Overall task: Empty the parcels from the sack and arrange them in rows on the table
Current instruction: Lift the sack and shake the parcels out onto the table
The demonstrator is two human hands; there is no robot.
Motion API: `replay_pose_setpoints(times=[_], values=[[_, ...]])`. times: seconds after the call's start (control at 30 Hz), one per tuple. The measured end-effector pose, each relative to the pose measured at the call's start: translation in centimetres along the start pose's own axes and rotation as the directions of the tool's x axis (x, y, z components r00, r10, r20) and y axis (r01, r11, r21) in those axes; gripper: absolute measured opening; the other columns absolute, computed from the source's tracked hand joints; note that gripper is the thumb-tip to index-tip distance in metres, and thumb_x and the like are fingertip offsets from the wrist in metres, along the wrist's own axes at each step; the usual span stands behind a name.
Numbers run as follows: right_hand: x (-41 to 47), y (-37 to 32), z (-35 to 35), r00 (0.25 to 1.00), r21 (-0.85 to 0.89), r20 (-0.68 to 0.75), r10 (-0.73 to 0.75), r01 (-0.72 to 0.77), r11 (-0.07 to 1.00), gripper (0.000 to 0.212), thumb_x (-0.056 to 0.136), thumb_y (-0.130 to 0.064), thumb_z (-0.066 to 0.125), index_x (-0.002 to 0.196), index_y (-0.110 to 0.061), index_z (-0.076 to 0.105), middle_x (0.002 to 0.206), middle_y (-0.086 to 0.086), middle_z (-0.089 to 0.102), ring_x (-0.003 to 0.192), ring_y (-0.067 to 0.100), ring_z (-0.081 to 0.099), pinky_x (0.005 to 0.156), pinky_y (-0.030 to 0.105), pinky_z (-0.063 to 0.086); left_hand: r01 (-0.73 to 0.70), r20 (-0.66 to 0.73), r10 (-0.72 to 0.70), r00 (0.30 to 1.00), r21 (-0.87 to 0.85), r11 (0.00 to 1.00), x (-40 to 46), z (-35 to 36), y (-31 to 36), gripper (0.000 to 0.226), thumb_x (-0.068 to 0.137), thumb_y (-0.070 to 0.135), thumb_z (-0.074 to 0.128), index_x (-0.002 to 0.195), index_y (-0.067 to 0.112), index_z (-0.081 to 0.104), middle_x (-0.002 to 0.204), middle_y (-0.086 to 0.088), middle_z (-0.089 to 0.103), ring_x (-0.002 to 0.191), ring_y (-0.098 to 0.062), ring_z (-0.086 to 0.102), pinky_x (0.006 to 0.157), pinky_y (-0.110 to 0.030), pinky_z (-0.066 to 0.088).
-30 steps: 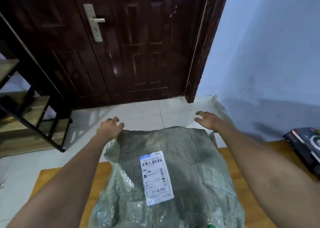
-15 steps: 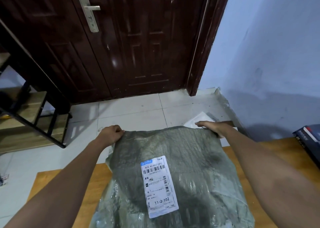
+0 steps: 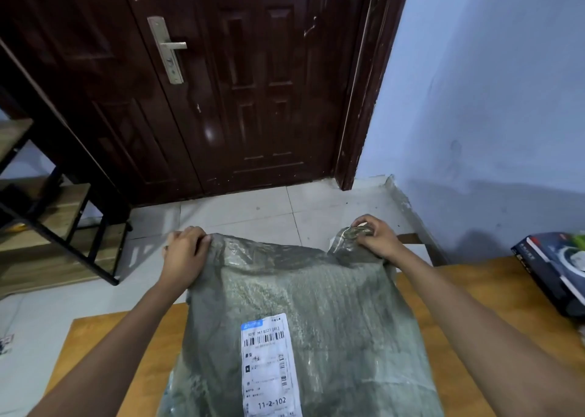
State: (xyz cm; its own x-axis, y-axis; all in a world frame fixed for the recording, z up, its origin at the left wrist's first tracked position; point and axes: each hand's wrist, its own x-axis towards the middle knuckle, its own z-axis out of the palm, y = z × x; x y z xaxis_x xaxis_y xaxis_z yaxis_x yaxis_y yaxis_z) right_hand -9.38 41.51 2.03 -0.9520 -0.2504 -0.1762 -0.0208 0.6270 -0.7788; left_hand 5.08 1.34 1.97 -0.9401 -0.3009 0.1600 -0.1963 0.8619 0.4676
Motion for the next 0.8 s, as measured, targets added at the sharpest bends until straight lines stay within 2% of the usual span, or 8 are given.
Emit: replay_pose_setpoints(times=[0.17,0.33,0.47,0.57,0.7,0.8], values=[[-3.2,-2.4,-0.7,0.985,0.097,-0.142,-0.099,0.113,0.989,0.026,0.080,0.005,0.056,0.099,-0.012,0.061,0.088,-0.012,0.064,0.072,-0.008,0.058,0.066,0.012,0.041,0.057,0.000,-0.059,0.998,-0.207,0.977,-2.1,-3.2,2.3,0.019,0.100,0.019,0.045,0.083,0.010,0.048,0.090,-0.004,0.047,0.080,-0.017,0.046,0.071,-0.029,0.030],[-6.0,-5.0,-2.1,0.956,0.191,-0.258,-0.142,0.194,0.962,0.031,0.084,0.004,0.052,0.106,-0.017,0.059,0.095,-0.012,0.065,0.077,-0.012,0.059,0.068,0.009,0.044,-0.006,-0.165,-0.020,0.986,-0.155,0.988,-4.4,-6.4,4.5,0.022,0.099,0.018,0.046,0.078,0.011,0.043,0.083,-0.004,0.043,0.074,-0.019,0.043,0.066,-0.031,0.028],[-8.7,-7.9,-3.6,0.915,0.270,-0.350,-0.198,0.301,0.914,0.031,0.085,0.005,0.052,0.104,-0.019,0.057,0.092,-0.013,0.063,0.078,-0.011,0.058,0.073,0.011,0.045,-0.056,-0.316,0.008,0.949,-0.143,0.988,-5.9,-10.2,6.4,0.016,0.098,0.016,0.047,0.086,0.005,0.050,0.087,-0.009,0.049,0.076,-0.020,0.046,0.068,-0.030,0.032],[-10.9,-10.2,-5.3,0.896,0.320,-0.378,-0.235,0.364,0.875,0.033,0.085,0.006,0.051,0.105,-0.019,0.058,0.094,-0.006,0.063,0.082,0.000,0.059,0.075,0.014,0.047,-0.093,-0.377,0.035,0.925,-0.136,0.986,-7.0,-12.9,8.1,0.017,0.099,0.017,0.046,0.086,0.007,0.049,0.085,-0.007,0.049,0.077,-0.018,0.047,0.067,-0.026,0.030],[-14.5,-11.9,-7.2,0.864,0.340,-0.421,-0.275,0.432,0.836,0.035,0.084,0.006,0.051,0.106,-0.019,0.058,0.100,-0.008,0.061,0.086,0.001,0.058,0.079,0.012,0.044,-0.169,-0.448,0.095,0.889,-0.127,0.977,-8.8,-15.9,9.6,0.017,0.100,0.019,0.044,0.087,0.009,0.049,0.086,-0.007,0.051,0.078,-0.019,0.050,0.069,-0.031,0.041],[-16.7,-13.2,-8.5,0.839,0.340,-0.454,-0.300,0.474,0.812,0.035,0.082,0.006,0.052,0.104,-0.020,0.058,0.103,-0.011,0.062,0.091,0.000,0.058,0.085,0.016,0.044,-0.202,-0.493,0.119,0.862,-0.117,0.972,-10.1,-17.6,10.7,0.015,0.100,0.021,0.044,0.089,0.012,0.050,0.089,-0.007,0.053,0.080,-0.023,0.054,0.070,-0.034,0.044]])
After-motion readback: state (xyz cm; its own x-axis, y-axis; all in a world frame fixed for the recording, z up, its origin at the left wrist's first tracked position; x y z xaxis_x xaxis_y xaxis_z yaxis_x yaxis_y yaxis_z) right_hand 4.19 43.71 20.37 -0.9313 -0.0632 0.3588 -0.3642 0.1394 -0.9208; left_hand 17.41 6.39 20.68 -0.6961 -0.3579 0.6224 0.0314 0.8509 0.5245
